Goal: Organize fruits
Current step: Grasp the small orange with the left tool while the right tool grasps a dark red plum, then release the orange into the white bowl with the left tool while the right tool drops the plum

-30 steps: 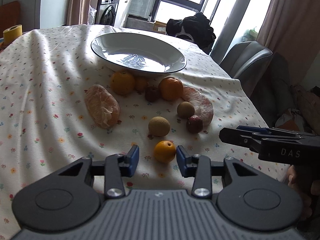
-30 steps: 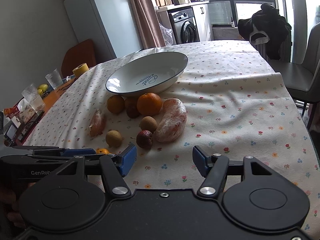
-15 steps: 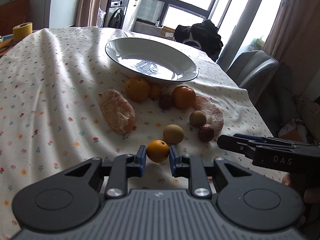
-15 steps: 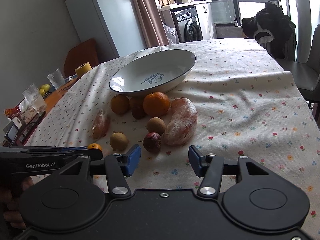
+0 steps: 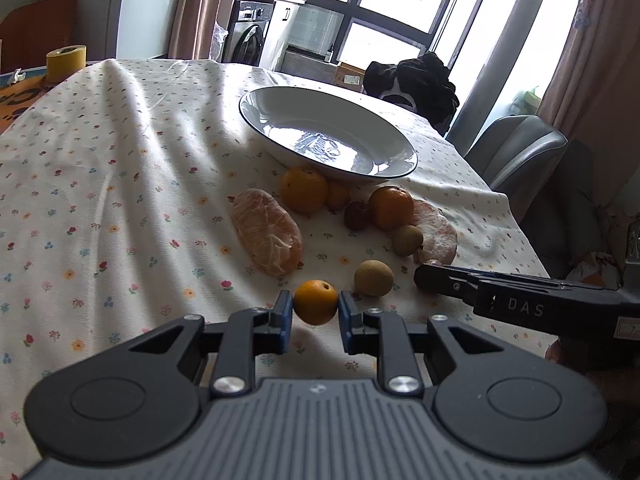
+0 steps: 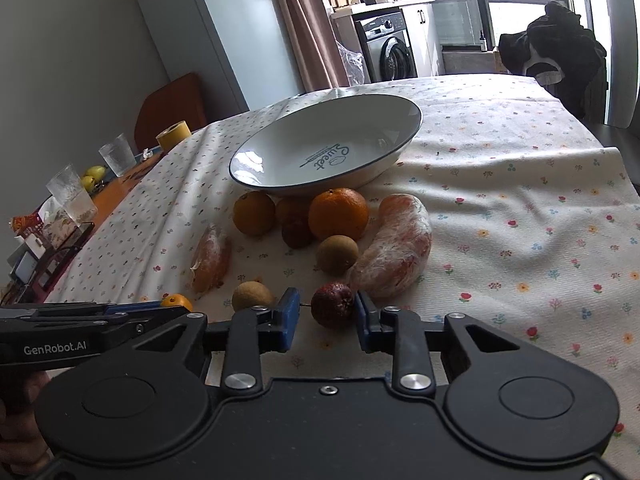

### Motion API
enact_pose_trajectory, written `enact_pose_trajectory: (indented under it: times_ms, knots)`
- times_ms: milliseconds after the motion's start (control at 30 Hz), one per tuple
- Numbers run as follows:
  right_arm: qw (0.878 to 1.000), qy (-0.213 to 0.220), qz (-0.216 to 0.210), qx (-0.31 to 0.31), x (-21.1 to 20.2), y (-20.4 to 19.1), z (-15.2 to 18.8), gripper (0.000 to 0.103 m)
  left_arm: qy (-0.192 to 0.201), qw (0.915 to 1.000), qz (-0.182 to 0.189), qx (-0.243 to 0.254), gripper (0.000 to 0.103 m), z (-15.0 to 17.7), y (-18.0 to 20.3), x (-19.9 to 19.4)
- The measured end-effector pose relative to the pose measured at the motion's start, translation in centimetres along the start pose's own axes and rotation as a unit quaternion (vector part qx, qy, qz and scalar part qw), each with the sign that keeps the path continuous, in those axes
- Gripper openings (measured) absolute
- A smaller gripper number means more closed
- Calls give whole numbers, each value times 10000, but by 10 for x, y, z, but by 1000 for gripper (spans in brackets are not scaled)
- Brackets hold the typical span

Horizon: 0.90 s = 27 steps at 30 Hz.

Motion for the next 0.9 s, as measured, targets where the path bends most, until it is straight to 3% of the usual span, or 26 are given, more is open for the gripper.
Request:
enact_pose_trajectory:
  times_ms: [33, 900]
  knots:
    - [10000, 15, 9, -47, 0, -1, 0, 20, 7, 10000, -9, -18, 22, 0, -1, -1]
    - [9982, 561, -73, -179, -39, -18, -21, 20, 670, 9977, -27, 20, 22, -25, -1, -39]
Point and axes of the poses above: each gripper's, at about its wrist camera, not at the fingertips, and x roughly the way its jaws point, y to its right, z to its underside, the point moved 3 cm from there along x, roughly the way its jaws point, and after that the axes turned 12 degrees about -z, right-handed, at the moved point
